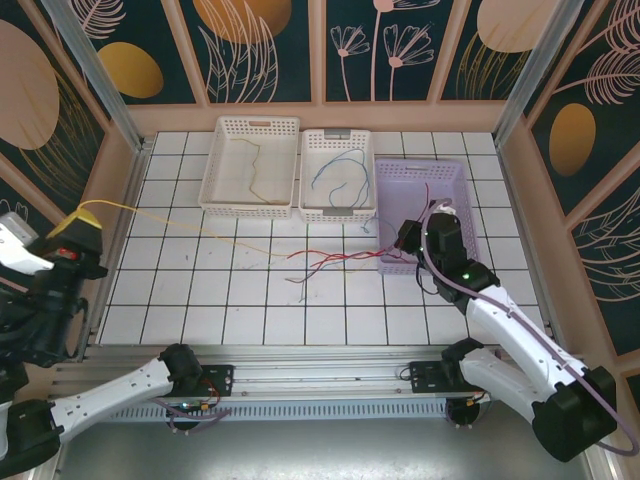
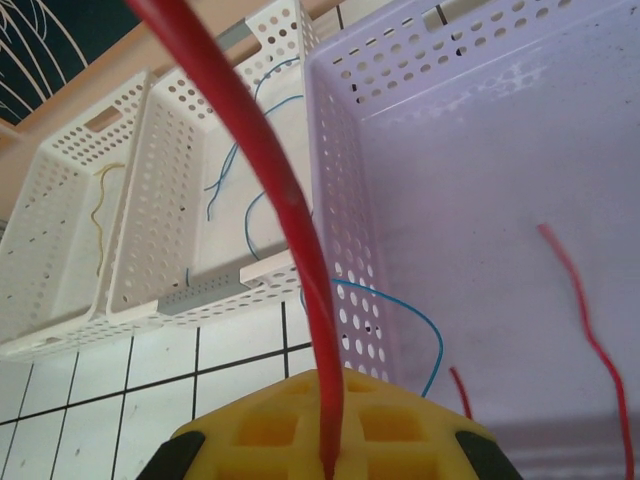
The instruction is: Untangle the cables
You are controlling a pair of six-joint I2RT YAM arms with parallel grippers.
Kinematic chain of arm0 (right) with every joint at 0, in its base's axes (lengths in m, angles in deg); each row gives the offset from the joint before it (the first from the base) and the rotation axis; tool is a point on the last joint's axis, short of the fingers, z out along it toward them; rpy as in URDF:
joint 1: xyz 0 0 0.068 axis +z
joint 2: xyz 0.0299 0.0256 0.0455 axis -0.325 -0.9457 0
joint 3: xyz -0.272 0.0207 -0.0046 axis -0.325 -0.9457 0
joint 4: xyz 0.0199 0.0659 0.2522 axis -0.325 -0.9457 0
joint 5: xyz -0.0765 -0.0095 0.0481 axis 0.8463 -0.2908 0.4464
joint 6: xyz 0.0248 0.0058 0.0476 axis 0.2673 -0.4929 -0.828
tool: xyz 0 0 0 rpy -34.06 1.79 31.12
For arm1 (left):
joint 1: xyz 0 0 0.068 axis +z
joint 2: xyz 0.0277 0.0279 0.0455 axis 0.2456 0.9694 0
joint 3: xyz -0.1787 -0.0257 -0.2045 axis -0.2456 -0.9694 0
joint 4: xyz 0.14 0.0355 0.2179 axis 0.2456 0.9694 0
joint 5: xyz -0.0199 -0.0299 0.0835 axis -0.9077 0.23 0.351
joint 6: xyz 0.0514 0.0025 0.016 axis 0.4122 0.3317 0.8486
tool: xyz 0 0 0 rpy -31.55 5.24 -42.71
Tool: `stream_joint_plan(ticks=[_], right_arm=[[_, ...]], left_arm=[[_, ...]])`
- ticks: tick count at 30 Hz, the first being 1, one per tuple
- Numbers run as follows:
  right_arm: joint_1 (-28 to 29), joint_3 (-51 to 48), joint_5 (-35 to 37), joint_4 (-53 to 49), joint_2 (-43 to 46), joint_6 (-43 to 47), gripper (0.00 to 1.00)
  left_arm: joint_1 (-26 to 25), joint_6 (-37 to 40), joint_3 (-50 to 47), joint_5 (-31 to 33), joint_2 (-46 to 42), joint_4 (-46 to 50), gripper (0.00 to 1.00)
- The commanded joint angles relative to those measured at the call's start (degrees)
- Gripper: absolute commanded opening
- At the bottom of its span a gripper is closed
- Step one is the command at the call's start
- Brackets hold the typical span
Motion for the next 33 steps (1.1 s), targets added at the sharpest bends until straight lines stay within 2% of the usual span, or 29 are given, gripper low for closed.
stream_joint_plan(ticks=[1, 8, 12, 14, 18, 27, 33], right_arm=[[1.5, 0.9, 3.9, 2.0, -1.3, 0.2, 0.0], [2.1, 1.7, 5.6, 2.6, -3.7, 1.5, 0.0], [2.1, 2.2, 6.2, 2.9, -5.2, 2.4, 0.0], [2.1, 2.8, 6.1, 3.3, -5.9, 2.6, 0.0], [2.9, 6.2, 4.5, 3.7, -7.2, 3.5, 0.0], [12.8, 21.7, 6.5, -0.2, -9.8, 7.6, 0.0], [20.6, 24.9, 8.9, -0.5, -13.3, 8.3, 0.0]], left_arm=[[0.2, 4.2, 4.0, 4.2, 2.1, 0.4, 0.0], [0.1, 10.1, 9.4, 8.6, 2.9, -3.4, 0.0], [0.3, 13.7, 8.7, 9.9, 0.6, -10.3, 0.0], [0.1, 15.2, 6.6, 8.7, -0.5, -14.1, 0.0], [0.2, 14.4, 6.2, 6.7, 3.3, -12.2, 0.0], [0.1, 16.0, 0.2, 1.2, 11.5, -17.9, 0.0], [0.1, 23.4, -0.7, 1.3, 16.4, -27.0, 0.0]])
